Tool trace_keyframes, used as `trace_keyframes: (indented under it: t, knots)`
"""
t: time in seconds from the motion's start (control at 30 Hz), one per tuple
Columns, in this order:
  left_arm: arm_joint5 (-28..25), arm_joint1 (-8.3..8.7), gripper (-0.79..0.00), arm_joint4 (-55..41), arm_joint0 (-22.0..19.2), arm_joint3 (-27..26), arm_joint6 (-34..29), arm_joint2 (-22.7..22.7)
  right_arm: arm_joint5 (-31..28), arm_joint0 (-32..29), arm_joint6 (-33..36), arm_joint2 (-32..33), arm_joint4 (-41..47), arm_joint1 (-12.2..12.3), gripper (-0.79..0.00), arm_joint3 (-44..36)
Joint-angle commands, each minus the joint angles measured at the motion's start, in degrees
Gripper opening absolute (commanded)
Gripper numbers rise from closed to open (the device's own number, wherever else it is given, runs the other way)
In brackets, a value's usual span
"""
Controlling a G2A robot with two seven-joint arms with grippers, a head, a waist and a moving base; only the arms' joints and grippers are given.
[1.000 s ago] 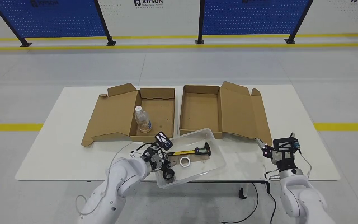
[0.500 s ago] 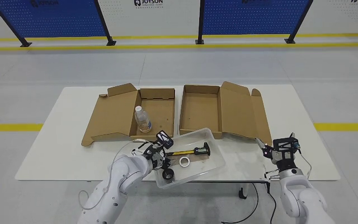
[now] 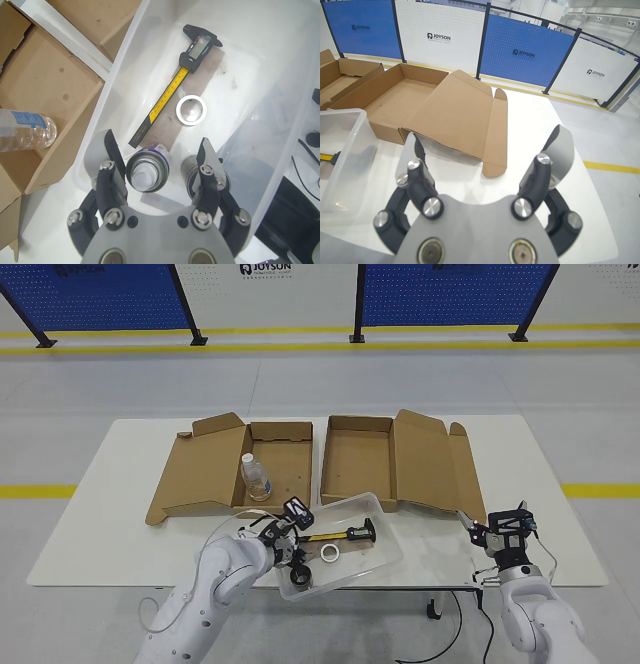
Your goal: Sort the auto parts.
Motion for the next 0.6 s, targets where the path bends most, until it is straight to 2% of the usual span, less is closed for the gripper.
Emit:
trace_keyframes:
  t: [0.0, 0.27, 0.53, 0.57]
  knots:
    - [0.0, 0.04, -0.163, -0.3, -0.4, 0.2, -0.8, 0.1, 0.0, 0.0, 0.0, 0.0, 0.0, 0.0, 0.0, 0.0]
    - [-0.2, 0.29, -0.163, -1.2, -1.8, 1.3, -3.7, 0.6, 0.0, 0.0, 0.0, 0.0, 0.0, 0.0, 0.0, 0.0]
    - [-0.1, 0.43, -0.271, -1.8, -3.2, 2.6, -4.9, 1.6, 0.0, 0.0, 0.0, 0.0, 0.0, 0.0, 0.0, 0.0]
    - [-0.3, 0.45, -0.317, -1.9, -3.3, 2.6, -5.2, 1.7, 0.0, 0.0, 0.0, 0.0, 0.0, 0.0, 0.0, 0.0]
